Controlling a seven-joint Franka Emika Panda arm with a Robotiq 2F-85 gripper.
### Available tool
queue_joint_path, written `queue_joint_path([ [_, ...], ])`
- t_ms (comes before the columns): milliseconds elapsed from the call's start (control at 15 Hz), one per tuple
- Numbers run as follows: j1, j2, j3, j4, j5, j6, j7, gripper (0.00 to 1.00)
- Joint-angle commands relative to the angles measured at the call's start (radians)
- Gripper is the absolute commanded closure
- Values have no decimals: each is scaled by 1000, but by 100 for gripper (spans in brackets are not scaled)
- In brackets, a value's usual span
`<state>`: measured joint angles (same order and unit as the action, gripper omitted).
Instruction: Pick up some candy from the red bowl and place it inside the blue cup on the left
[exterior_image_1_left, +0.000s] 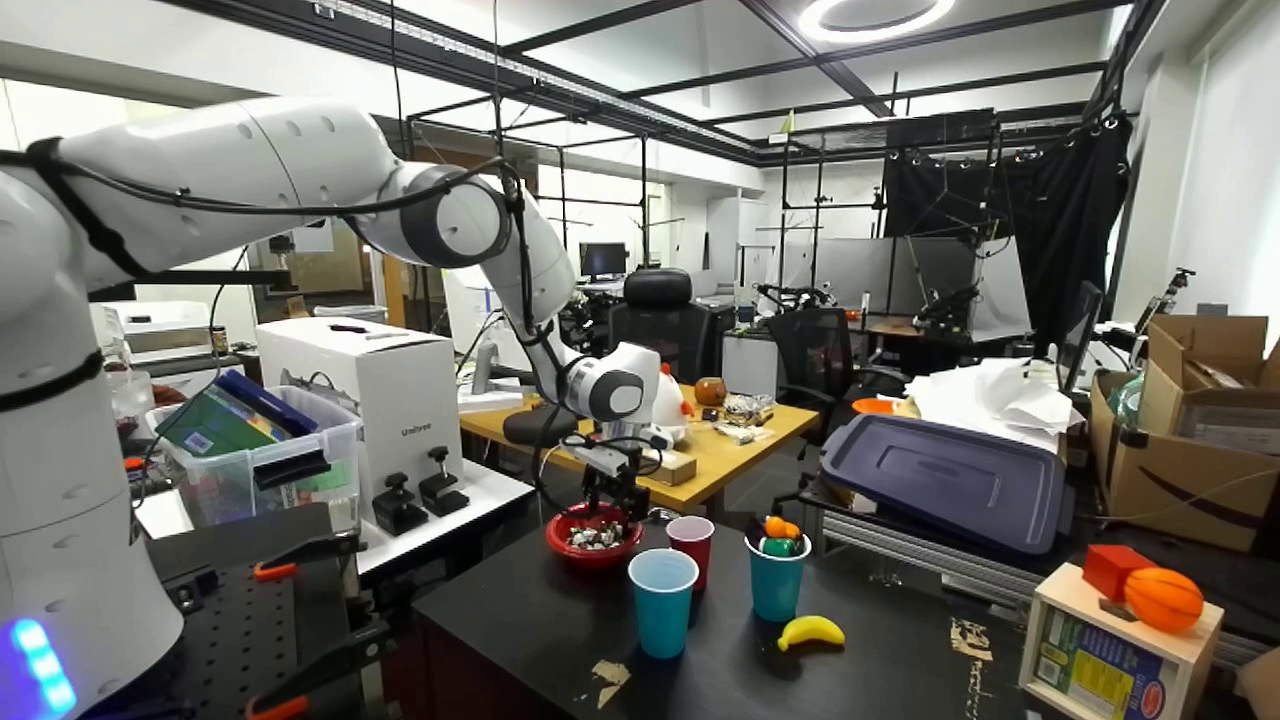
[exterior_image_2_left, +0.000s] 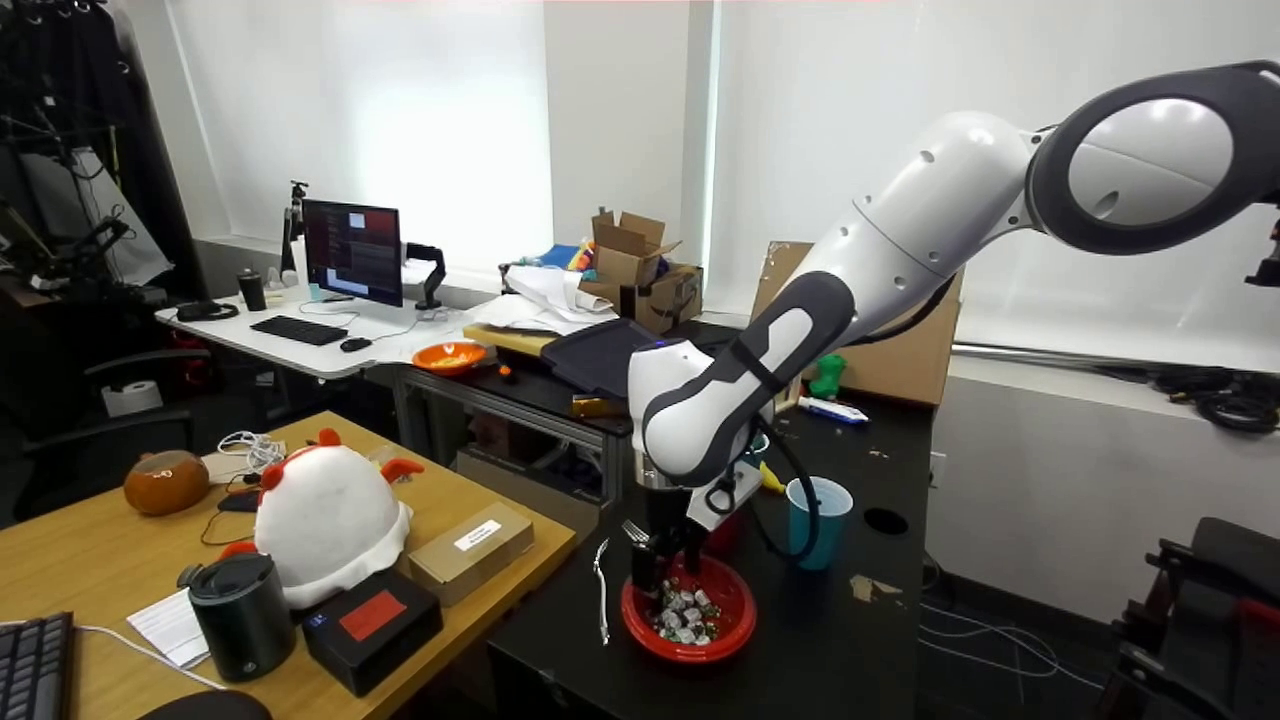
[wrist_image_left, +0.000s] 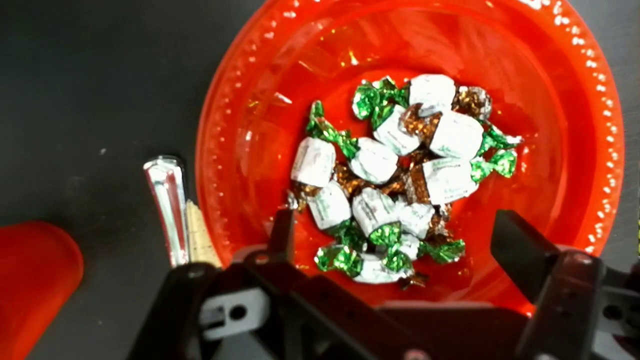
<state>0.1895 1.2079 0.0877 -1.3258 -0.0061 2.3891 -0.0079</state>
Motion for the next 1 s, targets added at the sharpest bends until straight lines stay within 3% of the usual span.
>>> queue_joint_path([
  [0,-6,12,17,-14,-4,16,-25,0],
  [333,18,47,37,-12,-10,19,-25,0],
  [400,24,49,35,-14,-13,23,-23,21],
  [933,47,7,2,-57,-48,20,-1,80],
])
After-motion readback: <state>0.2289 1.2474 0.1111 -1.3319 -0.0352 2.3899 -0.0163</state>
